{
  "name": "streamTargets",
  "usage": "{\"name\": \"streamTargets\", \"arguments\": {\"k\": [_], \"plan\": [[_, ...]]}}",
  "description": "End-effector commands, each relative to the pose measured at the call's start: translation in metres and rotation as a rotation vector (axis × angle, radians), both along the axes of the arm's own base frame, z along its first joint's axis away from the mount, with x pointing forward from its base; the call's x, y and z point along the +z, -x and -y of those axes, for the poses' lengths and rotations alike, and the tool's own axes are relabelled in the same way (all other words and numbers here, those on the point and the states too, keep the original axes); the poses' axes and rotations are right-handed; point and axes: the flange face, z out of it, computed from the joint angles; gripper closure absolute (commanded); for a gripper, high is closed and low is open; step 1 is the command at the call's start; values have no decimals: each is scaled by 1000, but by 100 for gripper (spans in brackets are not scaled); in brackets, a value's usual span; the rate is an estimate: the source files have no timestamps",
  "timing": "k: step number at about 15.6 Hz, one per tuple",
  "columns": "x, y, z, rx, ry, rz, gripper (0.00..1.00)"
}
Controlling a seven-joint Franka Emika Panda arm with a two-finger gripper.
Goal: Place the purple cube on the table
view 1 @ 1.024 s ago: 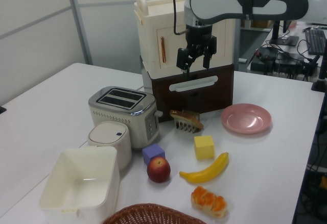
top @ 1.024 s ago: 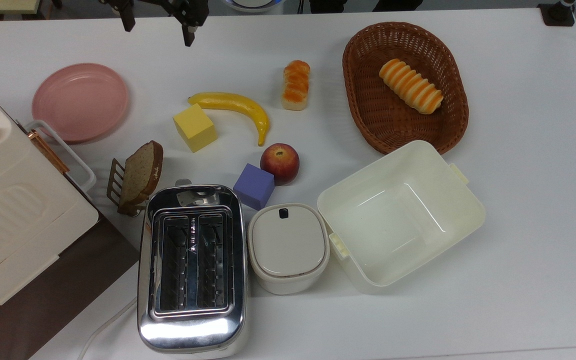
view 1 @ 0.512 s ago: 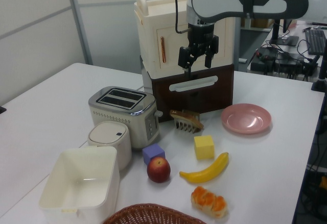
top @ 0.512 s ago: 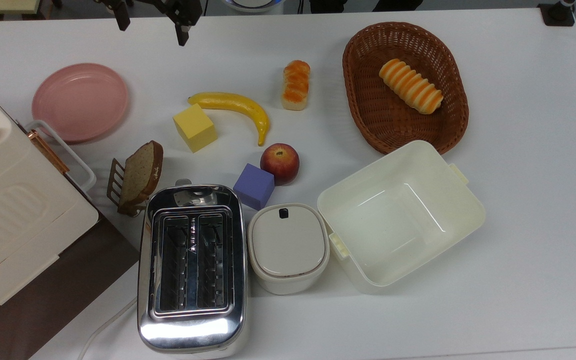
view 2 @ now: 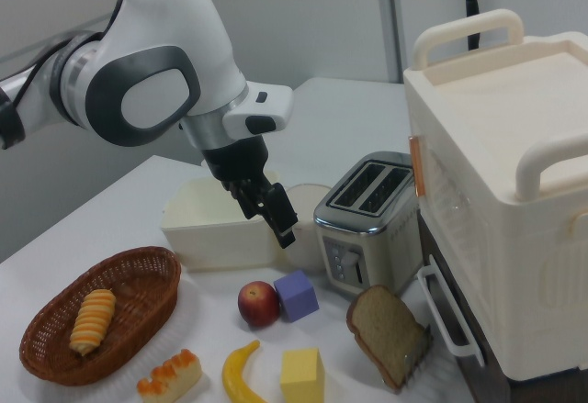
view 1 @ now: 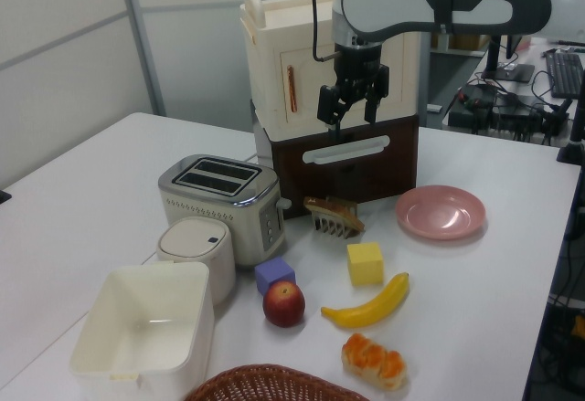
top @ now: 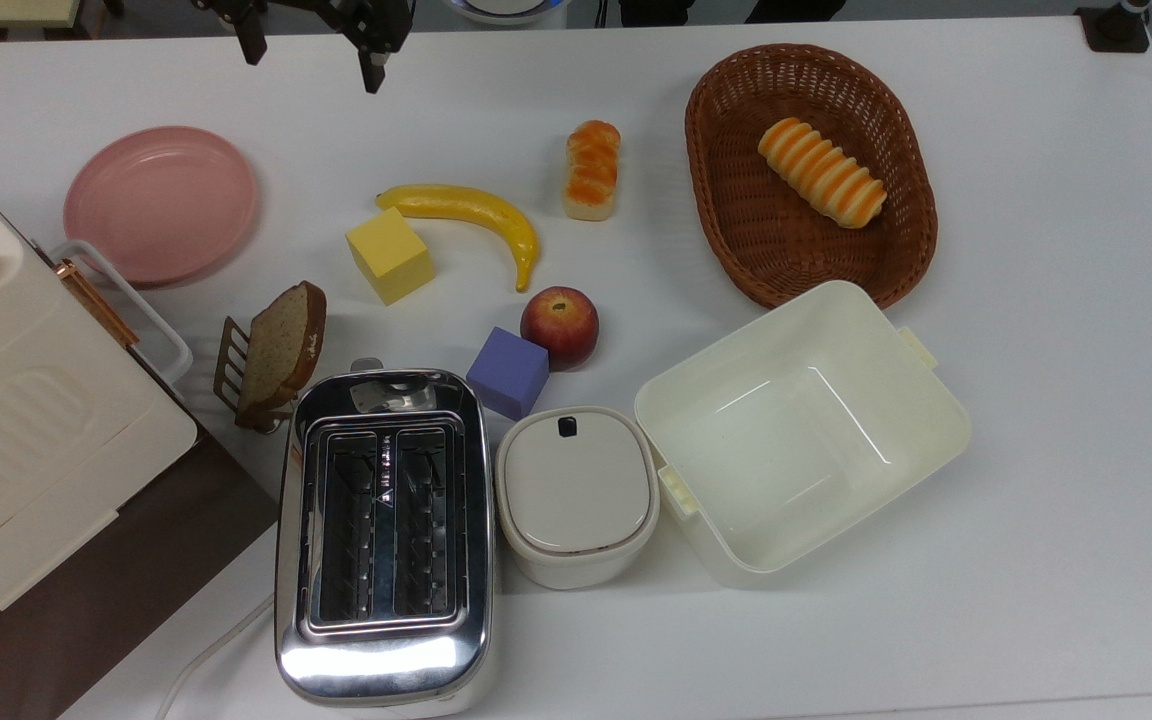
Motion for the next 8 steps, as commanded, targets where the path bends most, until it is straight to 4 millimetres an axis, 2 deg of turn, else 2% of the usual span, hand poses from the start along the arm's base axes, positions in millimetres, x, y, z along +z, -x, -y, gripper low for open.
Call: {"name": "streamTargets", "arguments": {"k": [1, 8], "plan": [[-3, 3, -4, 56, -19, -21, 0], [-4, 4, -2, 67, -18, -23, 0]]}}
